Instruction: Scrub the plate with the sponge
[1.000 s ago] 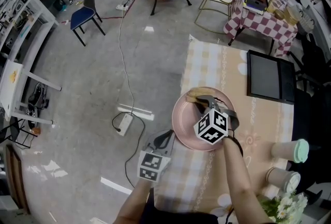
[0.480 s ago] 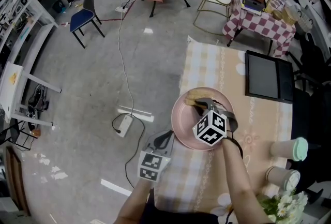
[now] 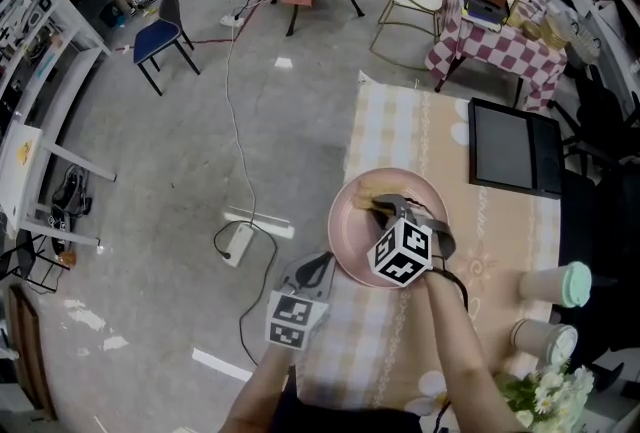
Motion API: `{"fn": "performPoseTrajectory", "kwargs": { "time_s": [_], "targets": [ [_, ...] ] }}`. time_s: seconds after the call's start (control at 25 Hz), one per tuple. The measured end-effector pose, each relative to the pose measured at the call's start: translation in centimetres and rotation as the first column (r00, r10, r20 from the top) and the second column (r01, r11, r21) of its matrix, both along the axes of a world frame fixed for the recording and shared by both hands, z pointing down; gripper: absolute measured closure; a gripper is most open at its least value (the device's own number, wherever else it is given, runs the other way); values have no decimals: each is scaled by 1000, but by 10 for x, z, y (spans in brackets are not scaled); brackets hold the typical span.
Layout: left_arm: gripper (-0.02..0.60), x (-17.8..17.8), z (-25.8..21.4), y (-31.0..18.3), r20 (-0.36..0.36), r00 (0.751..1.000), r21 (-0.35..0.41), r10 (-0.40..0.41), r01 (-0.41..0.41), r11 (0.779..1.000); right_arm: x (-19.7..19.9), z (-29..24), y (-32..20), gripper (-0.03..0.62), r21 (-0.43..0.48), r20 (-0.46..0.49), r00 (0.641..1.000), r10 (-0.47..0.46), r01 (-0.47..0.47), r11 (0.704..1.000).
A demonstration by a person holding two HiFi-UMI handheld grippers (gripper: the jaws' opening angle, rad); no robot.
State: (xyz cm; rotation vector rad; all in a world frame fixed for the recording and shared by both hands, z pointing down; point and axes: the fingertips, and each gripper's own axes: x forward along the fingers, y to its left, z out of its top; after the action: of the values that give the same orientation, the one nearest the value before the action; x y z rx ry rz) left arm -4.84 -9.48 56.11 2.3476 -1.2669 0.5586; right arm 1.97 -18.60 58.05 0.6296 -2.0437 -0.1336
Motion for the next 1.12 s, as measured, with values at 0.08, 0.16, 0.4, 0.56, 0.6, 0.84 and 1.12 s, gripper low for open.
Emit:
{"fn": "performPoseTrajectory", "kwargs": {
  "time_s": [0.08, 0.16, 0.4, 0.56, 0.6, 0.84, 1.12],
  "targets": [
    [565, 0, 0, -1, 0, 1000, 1, 1, -1, 1000, 0, 1, 2, 548, -5, 2, 1000, -1, 1, 1000],
    [565, 1, 0, 0, -1, 1000, 0, 3, -3, 1000, 0, 1, 4, 547, -8, 1, 1000, -2, 2, 1000],
    [565, 2, 0, 4, 2, 1000, -3, 12, -12, 1000, -1, 1, 11, 548, -14, -5, 1000, -7, 7, 1000],
    [565, 2, 1, 5, 4, 1000, -3, 15, -15, 1000, -2, 1, 14, 548, -19, -6, 1000, -10, 10, 1000],
    [565, 2, 2, 6, 5, 1000, -4, 16, -16, 1000, -2, 2, 15, 548, -20, -6, 1000, -11, 11, 1000],
    [565, 3, 2, 7, 8, 1000, -5, 21, -21, 1000, -2, 2, 21, 548, -33, -5, 1000, -19, 19, 999],
    [565, 5, 0, 9, 9, 1000, -6, 25, -25, 1000, -2, 1, 30, 548, -46, 0, 1000, -23, 23, 999]
  ]
}}
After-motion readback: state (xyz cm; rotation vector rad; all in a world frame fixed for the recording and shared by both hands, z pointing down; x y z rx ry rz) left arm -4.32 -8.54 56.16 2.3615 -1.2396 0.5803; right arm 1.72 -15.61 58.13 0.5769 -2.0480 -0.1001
